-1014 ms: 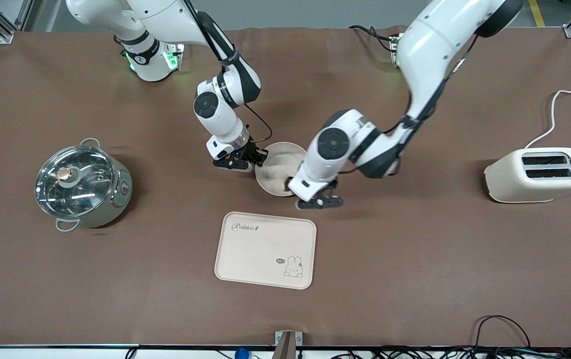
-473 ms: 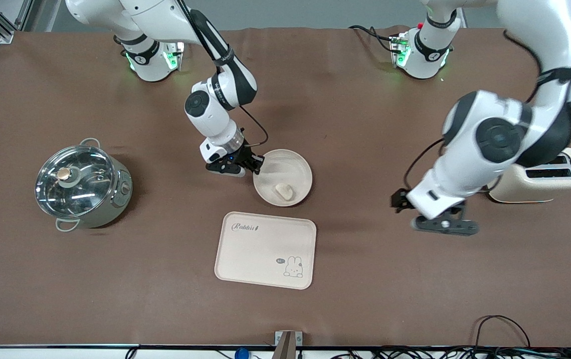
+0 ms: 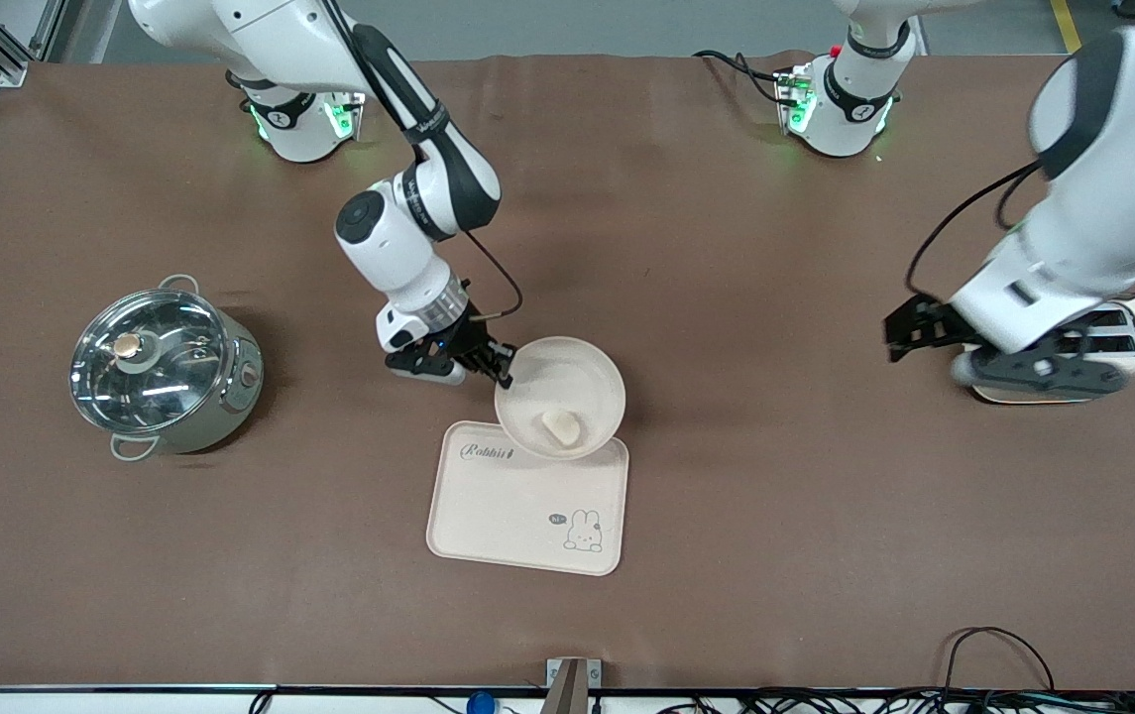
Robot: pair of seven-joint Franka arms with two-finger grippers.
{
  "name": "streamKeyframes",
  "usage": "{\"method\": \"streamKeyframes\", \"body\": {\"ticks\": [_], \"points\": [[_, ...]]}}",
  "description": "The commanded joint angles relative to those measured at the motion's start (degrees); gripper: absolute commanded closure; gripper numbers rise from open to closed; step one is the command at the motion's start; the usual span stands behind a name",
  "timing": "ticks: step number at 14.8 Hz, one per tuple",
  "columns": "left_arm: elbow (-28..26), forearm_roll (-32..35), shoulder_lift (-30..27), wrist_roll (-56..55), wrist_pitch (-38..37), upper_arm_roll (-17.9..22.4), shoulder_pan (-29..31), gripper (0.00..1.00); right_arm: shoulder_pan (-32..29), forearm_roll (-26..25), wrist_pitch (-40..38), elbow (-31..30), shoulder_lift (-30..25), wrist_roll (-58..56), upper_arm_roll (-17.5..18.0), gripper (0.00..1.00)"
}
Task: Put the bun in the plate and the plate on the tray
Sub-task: 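Carry the plate onto the white tray with the right gripper and release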
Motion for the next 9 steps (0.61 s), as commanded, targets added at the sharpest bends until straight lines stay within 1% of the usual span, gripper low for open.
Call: {"method": "streamKeyframes", "body": {"ticks": [1,2,3,4,5,7,9], "points": [[-2.47,-2.87,-7.14,5.96,-3.13,8.64,-3.66,0.0,-4.44,1.03,-2.88,9.89,7.8,-3.61,1.19,1.0],[-2.39,-2.88,-8.28,7.11,-4.36,11.37,-5.07,0.0,-6.46,1.12,-6.21,12.8,9.13,-4.66,1.37,1.0],[-2.39,-2.88,-9.25,7.38,-6.02,15.14,-7.61,0.0,-8.57,1.12,-8.94,15.26,9.92,-5.89,2.15,1.0],[-2.39,-2.79,-9.52,7.03,-7.43,18.74,-10.76,0.0,-10.85,1.21,-10.79,16.94,10.89,-6.6,3.2,1.0],[-1.95,-2.87,-9.53,6.77,-7.79,21.47,-12.71,0.0,-12.79,1.12,-11.33,18.09,11.77,-7.65,4.61,1.0],[-1.86,-2.35,-9.44,6.33,-7.01,22.29,-13.95,0.0,-14.21,1.21,-10.82,19.76,14.66,-11.07,5.15,1.0],[-0.64,-1.82,-8.91,6.5,-7.36,22.03,-16.5,0.0,-13.52,1.29,-10.29,21.52,17.3,-11.53,5.15,1.0]]}}
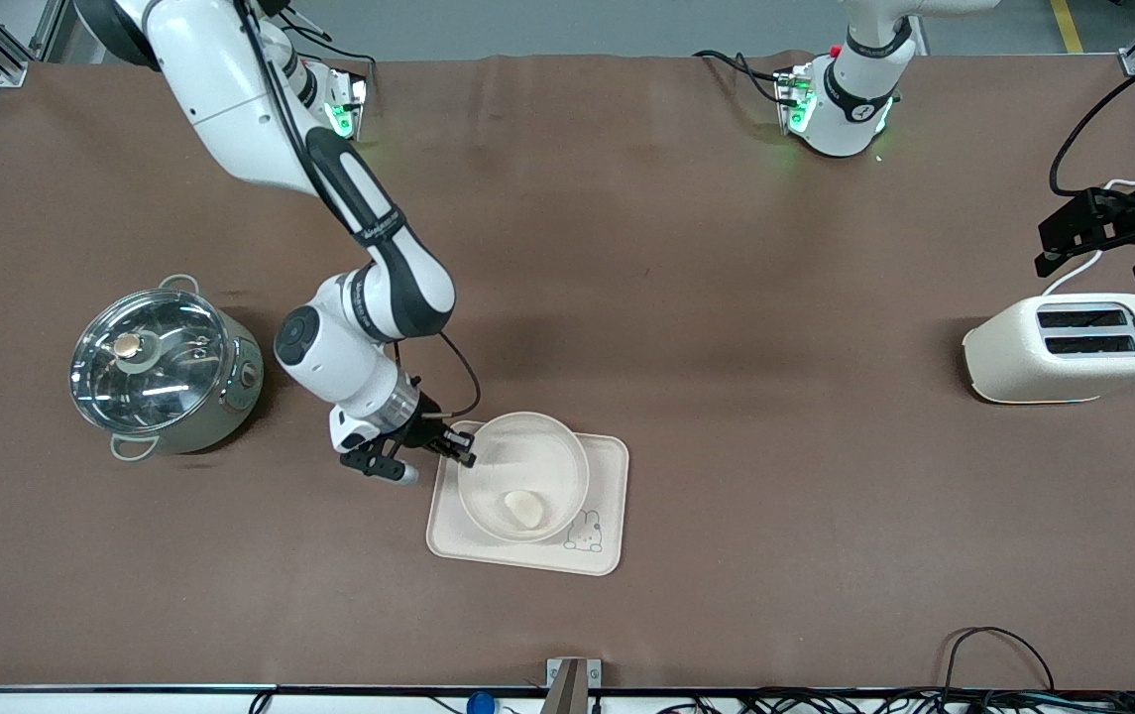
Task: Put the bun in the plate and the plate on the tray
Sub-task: 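Carry the plate onto the white tray with the right gripper and release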
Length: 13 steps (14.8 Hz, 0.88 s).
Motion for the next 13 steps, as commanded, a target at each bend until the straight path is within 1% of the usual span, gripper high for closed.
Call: {"method": "streamKeyframes", "body": {"ticks": [1,6,7,8,9,10,13], "points": [[1.31,0.28,0.42,-0.28,-0.99,0.25,-2.7,0.0,0.24,1.21,0.9,3.66,4.3,-1.73,1.46,1.0],[1.49,-0.34,0.6,-0.46,-1.18,0.24,-2.43,0.0,0.68,1.29,0.98,3.67,5.45,-1.82,1.46,1.0],[1.5,-0.42,0.6,-0.55,-1.17,0.24,-2.35,0.0,0.42,1.29,0.9,3.75,5.36,-1.82,1.46,0.97],[1.5,-0.51,0.6,-0.46,-1.17,0.24,-2.26,0.0,-0.02,1.29,0.81,3.84,5.27,-1.82,1.55,0.79],[1.5,-0.51,0.6,-0.46,-1.17,0.33,-2.26,0.0,-0.37,1.29,0.55,4.45,5.19,-1.82,1.55,0.58],[1.5,-0.51,0.6,-0.55,-1.0,0.33,-2.26,0.0,-0.37,1.29,0.81,4.63,5.1,-1.74,1.55,0.46],[2.02,-0.08,1.65,-0.81,0.05,0.33,-2.43,0.0,-1.42,1.38,0.81,4.81,4.48,-1.3,1.46,0.32]]}}
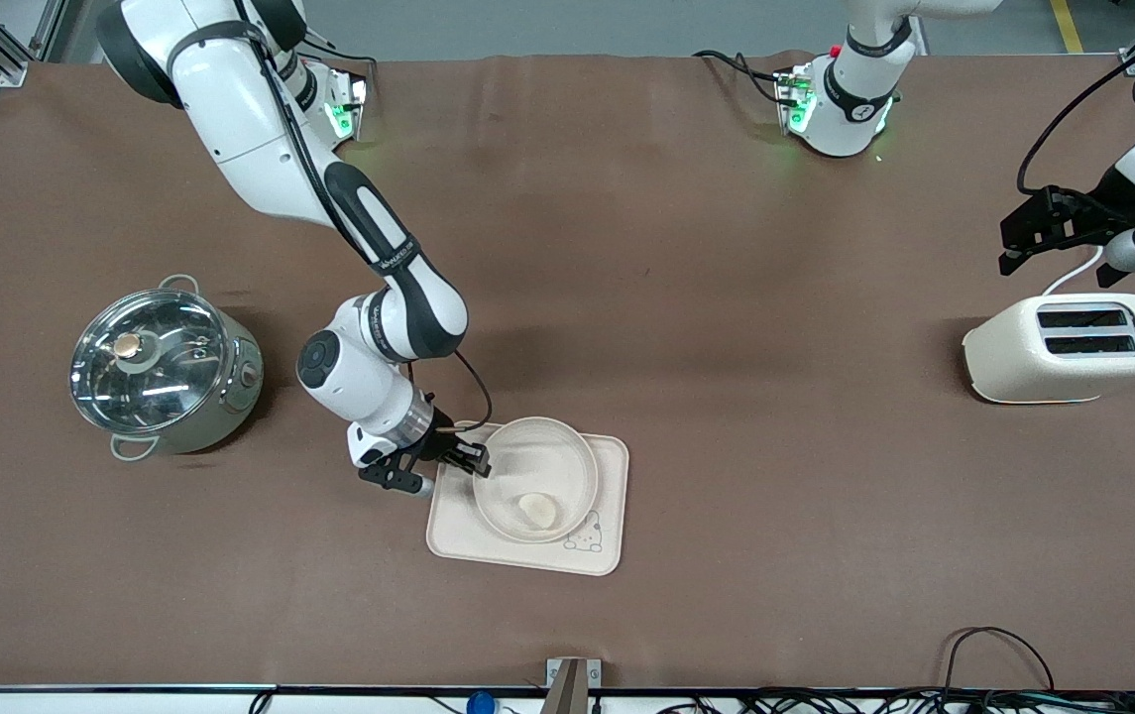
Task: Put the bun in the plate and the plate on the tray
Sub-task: 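Carry the plate onto the white tray with the right gripper and release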
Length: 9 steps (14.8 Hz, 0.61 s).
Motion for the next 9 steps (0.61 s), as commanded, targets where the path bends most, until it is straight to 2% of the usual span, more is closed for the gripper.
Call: {"method": "streamKeyframes", "body": {"ticks": [1,2,3,6,9], "points": [[2.01,0.18,1.1,-0.86,0.39,0.21,-0.16,0.0,-1.93,1.34,-0.64,0.59,-1.24,-0.88,0.49,0.25],[1.57,0.1,0.66,-1.73,0.39,0.04,-0.07,0.0,-2.46,1.26,-1.17,0.5,-1.86,-0.97,0.58,0.23],[1.48,-0.68,0.65,-2.0,0.3,0.12,0.1,0.0,-2.72,1.26,-2.65,0.33,-3.26,-0.97,0.5,0.13],[1.48,-2.36,0.74,-2.01,0.3,0.21,0.28,0.0,-5.0,0.47,-15.63,-0.2,-10.63,-0.88,-0.73,0.01],[1.92,-2.01,1.09,-2.01,0.3,0.3,0.1,0.0,-5.54,-0.15,-27.94,-0.73,-15.92,-1.23,-5.11,0.0]]}}
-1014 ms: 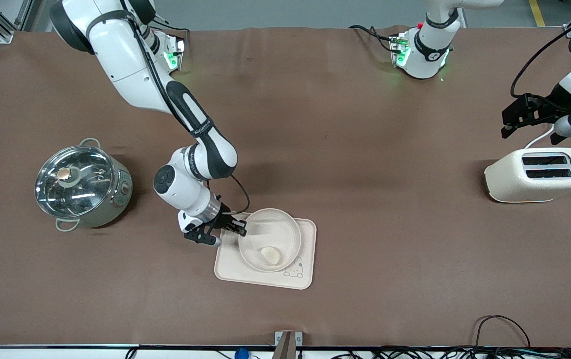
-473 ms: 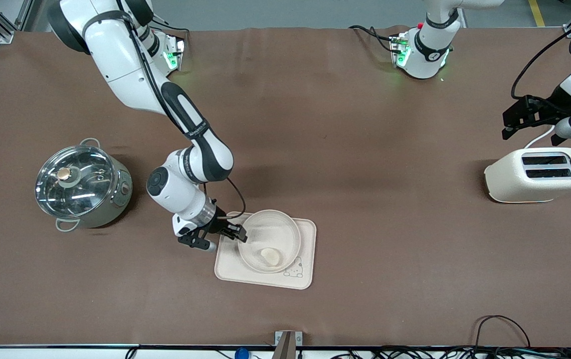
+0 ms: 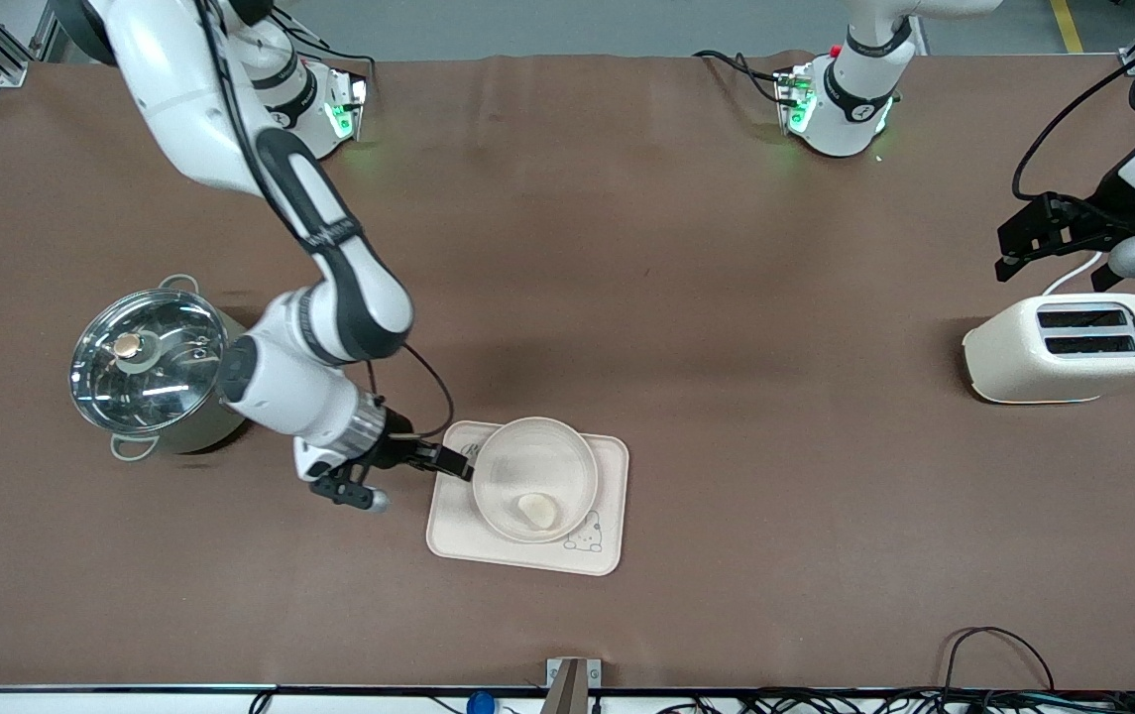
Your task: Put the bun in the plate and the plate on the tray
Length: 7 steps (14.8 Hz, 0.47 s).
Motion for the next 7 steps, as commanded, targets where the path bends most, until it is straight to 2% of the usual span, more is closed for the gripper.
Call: {"method": "streamKeyframes", "body": {"ticks": [1,3,4,7], "points": [[1.42,-0.83,0.65,-0.17,-0.22,0.27,0.1,0.0,-0.69,-3.01,-7.67,-3.28,-5.44,-1.16,-3.22,0.0],[1.33,-0.92,0.48,0.62,-0.48,0.36,0.19,0.0,-1.48,-12.23,-12.41,-3.19,-7.98,-1.42,-3.85,0.0],[1.33,-0.92,0.48,0.79,-0.57,0.36,0.45,0.0,-1.83,-14.7,-13.65,-3.45,-9.3,-1.51,-3.85,0.0],[1.33,-0.83,0.48,0.8,-0.66,0.45,0.54,0.0,-3.41,-17.44,-19.62,-4.33,-13.52,-1.86,-4.64,0.0]]}}
